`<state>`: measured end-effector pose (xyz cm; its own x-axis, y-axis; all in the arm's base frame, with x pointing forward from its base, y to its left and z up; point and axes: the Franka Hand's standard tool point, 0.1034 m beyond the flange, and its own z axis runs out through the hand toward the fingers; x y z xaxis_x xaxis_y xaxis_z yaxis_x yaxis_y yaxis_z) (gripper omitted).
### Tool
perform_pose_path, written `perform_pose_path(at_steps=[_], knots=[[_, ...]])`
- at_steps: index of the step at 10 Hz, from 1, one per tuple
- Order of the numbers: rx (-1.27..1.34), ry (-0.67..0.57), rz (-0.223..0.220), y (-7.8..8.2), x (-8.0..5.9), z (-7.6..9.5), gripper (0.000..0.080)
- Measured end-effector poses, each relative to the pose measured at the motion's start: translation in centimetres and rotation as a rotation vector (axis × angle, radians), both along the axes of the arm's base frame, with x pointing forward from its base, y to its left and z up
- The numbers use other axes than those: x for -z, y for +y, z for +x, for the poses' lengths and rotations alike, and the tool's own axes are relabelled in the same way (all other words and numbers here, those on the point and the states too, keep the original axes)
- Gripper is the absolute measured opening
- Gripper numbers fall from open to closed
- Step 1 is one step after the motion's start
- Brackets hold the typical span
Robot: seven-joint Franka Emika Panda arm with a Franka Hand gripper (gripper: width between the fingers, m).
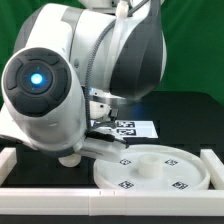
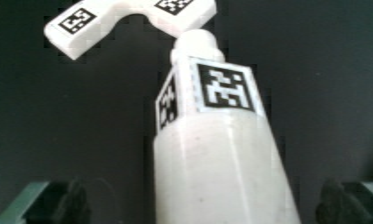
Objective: Assemble round table
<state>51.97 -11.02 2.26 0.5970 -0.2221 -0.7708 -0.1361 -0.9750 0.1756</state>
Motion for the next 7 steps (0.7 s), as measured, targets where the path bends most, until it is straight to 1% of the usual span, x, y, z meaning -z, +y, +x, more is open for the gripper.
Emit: perform_pose_path(at_steps=[1, 3, 7], knots=[[0.001, 0.001, -0.001, -0.08, 0.03, -0.03, 0.0649], [-0.006, -0.004, -0.003, 0.43, 0.69, -0.32, 0.0649], [-0.010, -0.006, -0.004, 0.39, 0.88, -0.31, 0.0649]])
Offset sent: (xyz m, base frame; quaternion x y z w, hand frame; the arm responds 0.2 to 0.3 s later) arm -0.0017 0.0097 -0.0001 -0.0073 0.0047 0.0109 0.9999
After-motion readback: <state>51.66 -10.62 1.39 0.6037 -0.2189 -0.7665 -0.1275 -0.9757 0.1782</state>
